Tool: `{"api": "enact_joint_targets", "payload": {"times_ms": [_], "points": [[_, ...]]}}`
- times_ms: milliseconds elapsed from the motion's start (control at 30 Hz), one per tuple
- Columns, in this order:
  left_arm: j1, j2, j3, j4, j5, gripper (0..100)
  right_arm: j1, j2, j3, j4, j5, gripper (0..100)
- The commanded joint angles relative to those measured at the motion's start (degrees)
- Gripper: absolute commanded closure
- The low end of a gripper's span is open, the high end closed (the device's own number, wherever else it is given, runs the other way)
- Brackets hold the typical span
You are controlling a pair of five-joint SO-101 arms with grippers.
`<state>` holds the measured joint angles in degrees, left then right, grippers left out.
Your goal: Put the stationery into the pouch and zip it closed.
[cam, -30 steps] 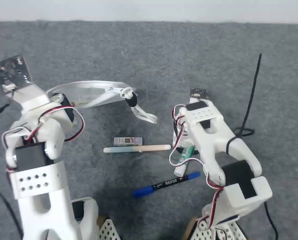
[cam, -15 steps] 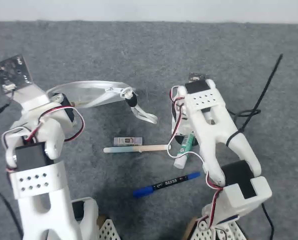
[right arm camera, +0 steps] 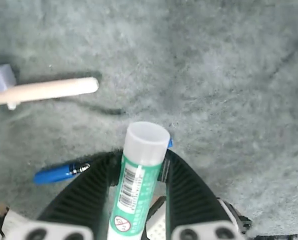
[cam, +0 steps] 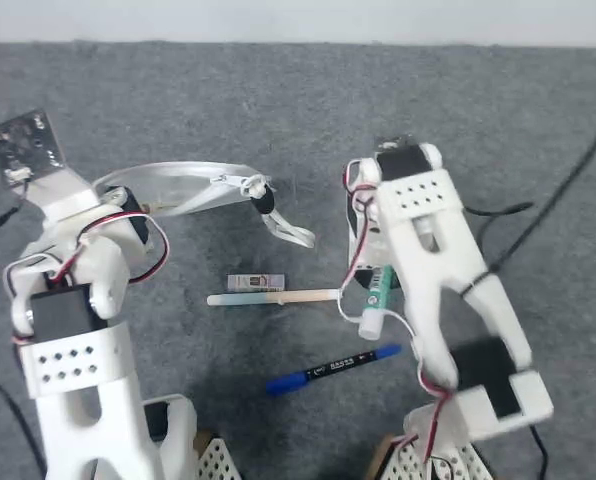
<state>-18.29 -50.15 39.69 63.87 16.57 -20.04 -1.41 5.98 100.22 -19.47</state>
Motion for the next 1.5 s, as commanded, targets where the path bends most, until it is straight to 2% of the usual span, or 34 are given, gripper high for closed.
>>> {"api": "enact_joint_targets", "payload": {"times_ms": [0, 300, 867, 1133, 1300, 1467], "points": [[-0.53, 0.97, 0.04, -0.88, 0.44, 99, 0.4, -10.15, 1.41, 1.71, 1.05, 99.3], [-0.35, 0.97, 0.13, -0.88, 0.44, 99, -4.35, -19.21, 8.97, -1.98, 0.97, 99.3], [-0.44, 0.97, 0.13, -0.88, 0.44, 99, -4.53, -40.4, 25.58, -15.34, 0.7, 99.3], [-0.44, 0.97, 0.13, -0.88, 0.44, 99, -4.97, -46.29, 27.08, -16.22, 0.7, 99.3], [-0.18, 0.97, 0.13, -0.79, 0.44, 99, -9.63, -49.89, 27.16, -16.13, 0.7, 99.3], [-0.18, 0.97, 0.13, -0.62, 0.44, 99, -11.03, -54.81, 27.16, -16.75, 0.62, 99.3]]}}
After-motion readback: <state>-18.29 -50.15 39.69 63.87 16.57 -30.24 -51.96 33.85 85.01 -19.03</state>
